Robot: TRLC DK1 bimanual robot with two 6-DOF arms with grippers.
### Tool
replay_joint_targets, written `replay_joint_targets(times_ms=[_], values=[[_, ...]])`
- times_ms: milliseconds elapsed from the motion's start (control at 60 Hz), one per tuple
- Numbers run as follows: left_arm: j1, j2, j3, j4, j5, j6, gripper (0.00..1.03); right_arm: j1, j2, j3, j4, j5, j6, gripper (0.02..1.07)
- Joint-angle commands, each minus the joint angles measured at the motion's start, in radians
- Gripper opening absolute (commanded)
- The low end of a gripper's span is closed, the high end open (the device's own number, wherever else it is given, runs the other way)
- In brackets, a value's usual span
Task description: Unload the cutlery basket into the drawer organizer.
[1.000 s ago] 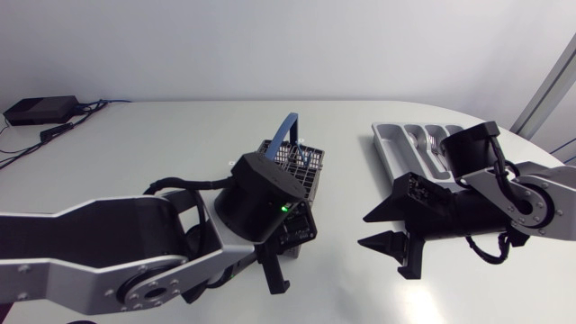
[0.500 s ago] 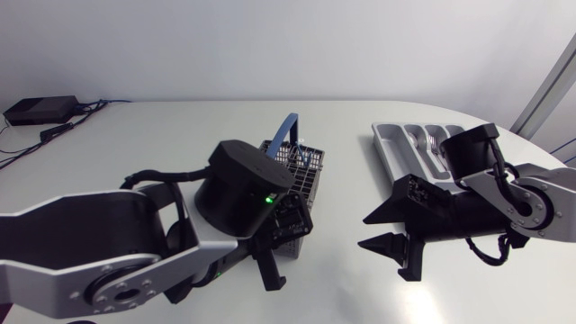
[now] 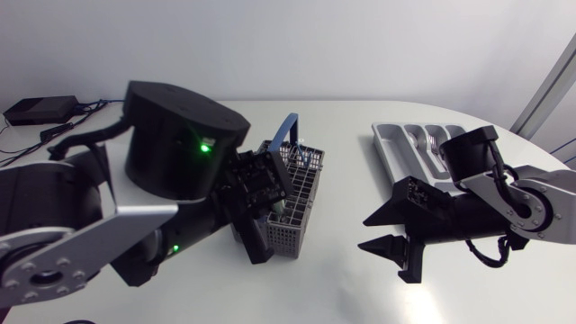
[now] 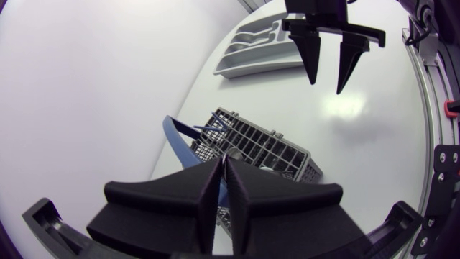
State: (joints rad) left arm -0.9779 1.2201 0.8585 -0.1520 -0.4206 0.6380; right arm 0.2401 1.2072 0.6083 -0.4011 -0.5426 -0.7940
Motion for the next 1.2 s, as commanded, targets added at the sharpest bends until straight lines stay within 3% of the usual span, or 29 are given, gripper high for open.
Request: replay_joint_targets(times_ms=[0, 333, 600, 983, 1183], values=[[0.008, -0.039, 0.04, 0.0, -0.004, 0.031, 0.08, 0.004, -0.02, -0.016, -0.013, -0.002, -0.014, 0.66], [0.015, -0.096, 0.114, -0.001, 0.019, -0.018, 0.08, -0.007, -0.123, -0.01, -0.016, 0.0, 0.018, 0.66], [0.088, -0.056, 0.154, -0.023, 0.154, -0.201, 0.08, -0.002, -0.316, -0.047, 0.01, 0.05, 0.088, 0.66], [0.216, 0.071, 0.221, 0.002, 0.384, -0.471, 0.08, 0.196, -0.456, -0.09, 0.2, 0.297, 0.271, 0.66], [0.237, 0.117, 0.247, 0.029, 0.439, -0.551, 0.08, 0.311, -0.394, -0.094, 0.314, 0.441, 0.32, 0.66]])
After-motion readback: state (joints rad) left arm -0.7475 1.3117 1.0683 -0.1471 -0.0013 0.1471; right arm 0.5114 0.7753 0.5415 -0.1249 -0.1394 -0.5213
